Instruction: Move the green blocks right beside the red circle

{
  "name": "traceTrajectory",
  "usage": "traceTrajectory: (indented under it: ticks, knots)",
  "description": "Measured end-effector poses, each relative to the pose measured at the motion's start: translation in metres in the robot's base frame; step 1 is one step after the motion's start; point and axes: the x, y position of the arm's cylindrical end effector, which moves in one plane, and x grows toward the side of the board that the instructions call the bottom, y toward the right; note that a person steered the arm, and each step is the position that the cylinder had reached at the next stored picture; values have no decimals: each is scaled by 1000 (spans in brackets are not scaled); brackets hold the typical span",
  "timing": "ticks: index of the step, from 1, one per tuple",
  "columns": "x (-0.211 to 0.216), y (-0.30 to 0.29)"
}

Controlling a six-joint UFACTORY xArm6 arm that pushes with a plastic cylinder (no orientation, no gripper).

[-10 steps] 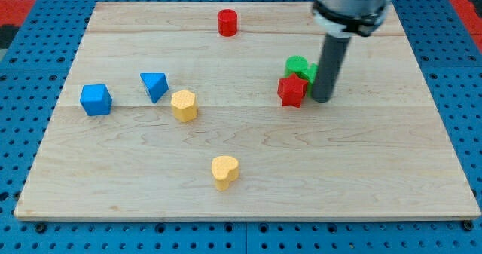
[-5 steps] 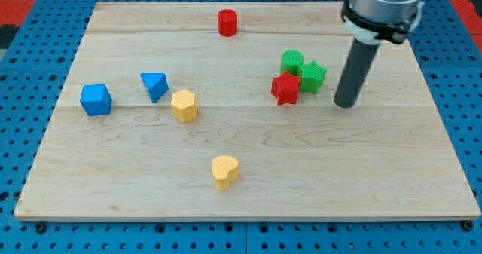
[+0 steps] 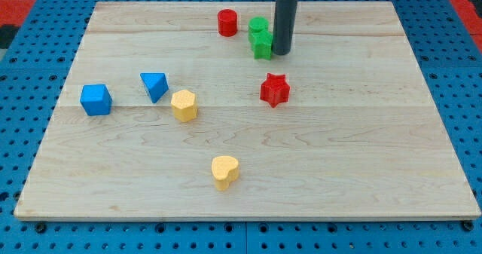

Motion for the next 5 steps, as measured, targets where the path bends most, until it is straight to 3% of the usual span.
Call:
traceTrajectory:
  ticks: [2, 3, 4, 5]
  knots:
    - [-13, -26]
    - [34, 33]
    - [119, 66]
    - [143, 18]
